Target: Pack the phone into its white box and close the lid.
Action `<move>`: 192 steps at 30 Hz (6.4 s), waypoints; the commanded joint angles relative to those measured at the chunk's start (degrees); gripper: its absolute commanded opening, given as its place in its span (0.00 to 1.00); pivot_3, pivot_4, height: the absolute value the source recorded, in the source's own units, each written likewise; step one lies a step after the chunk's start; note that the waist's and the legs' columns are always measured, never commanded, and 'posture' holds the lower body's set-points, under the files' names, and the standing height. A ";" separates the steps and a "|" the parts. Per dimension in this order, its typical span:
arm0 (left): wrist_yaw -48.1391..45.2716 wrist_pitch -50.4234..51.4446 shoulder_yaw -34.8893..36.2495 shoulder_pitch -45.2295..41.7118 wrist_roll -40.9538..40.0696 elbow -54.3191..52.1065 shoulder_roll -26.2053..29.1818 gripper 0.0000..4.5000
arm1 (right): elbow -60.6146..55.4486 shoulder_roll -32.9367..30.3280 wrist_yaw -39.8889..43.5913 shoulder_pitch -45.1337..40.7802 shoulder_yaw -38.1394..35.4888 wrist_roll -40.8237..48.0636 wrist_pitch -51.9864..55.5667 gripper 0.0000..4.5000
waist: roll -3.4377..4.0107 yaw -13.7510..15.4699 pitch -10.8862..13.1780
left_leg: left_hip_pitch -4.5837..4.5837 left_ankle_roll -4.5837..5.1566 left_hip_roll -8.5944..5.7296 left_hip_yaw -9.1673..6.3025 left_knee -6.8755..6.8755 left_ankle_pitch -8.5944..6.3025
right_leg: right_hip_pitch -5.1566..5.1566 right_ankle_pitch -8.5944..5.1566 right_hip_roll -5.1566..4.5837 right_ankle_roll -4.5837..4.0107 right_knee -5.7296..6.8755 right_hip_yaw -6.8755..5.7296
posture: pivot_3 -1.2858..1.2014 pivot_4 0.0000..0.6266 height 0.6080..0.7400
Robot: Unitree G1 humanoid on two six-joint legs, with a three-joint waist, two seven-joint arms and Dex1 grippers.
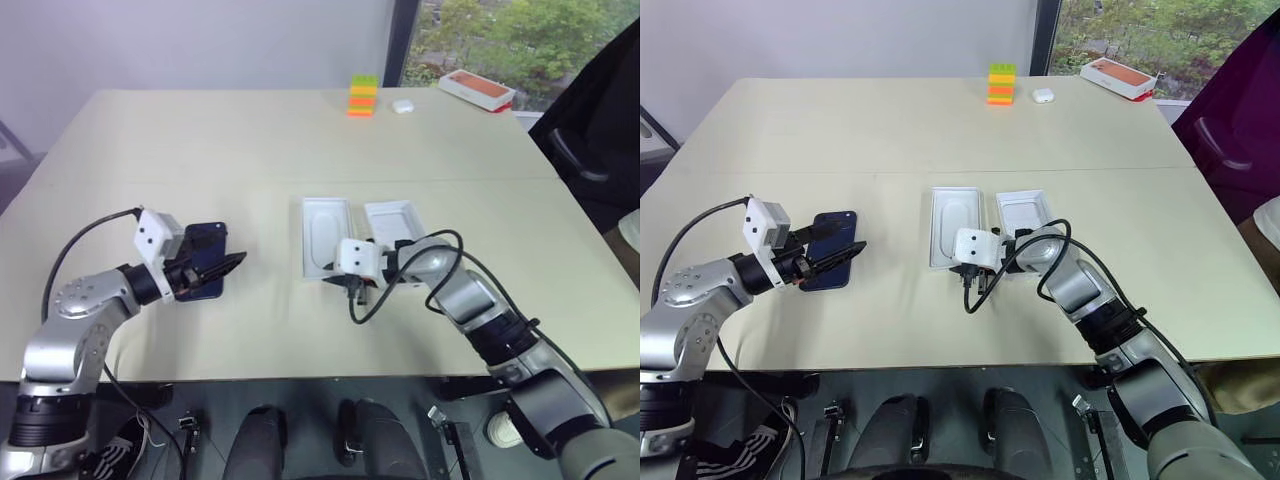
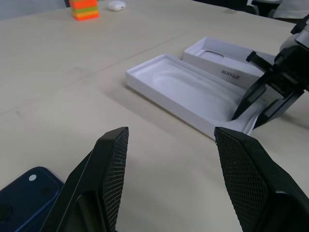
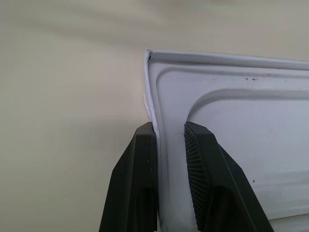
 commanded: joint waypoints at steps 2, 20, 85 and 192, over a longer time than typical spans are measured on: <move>0.21 -0.44 0.86 0.15 -0.35 -2.05 0.29 0.67 | -2.68 -1.59 3.52 1.00 -1.75 2.60 -0.07 0.22 | 0.00 0.02 0.00 | 0.00 0.00 0.00 0.00 0.00 0.00 | 0.00 0.00 0.00 0.00 0.00 0.00 | 0.52 0.24 1.00; -0.03 0.12 1.58 -0.24 -0.68 -0.28 0.84 0.67 | -9.76 -2.07 7.98 0.78 -8.12 12.78 4.33 0.81 | 0.01 -0.03 0.01 | 0.01 0.00 0.02 -0.01 0.00 0.00 | 0.00 0.00 0.02 0.00 0.01 0.00 | 0.52 0.24 1.00; 3.58 35.68 10.04 -13.96 -10.62 37.33 8.83 0.67 | 15.94 26.32 -17.68 -11.26 4.43 -8.20 -6.77 0.01 | -0.03 -1.52 -0.01 | 0.01 -0.02 -0.01 -0.02 0.00 0.01 | -0.12 0.01 -0.10 0.00 0.34 0.00 | 0.52 0.24 1.00; 23.85 64.36 21.30 -19.98 -8.22 16.28 -14.99 0.38 | 12.36 24.95 -11.93 -9.81 7.28 -15.96 3.19 0.00 | -0.08 -1.82 -0.05 | 0.08 -0.10 -0.11 -0.29 0.00 0.05 | -0.03 -0.01 -0.21 0.06 0.40 0.05 | 0.52 0.24 1.00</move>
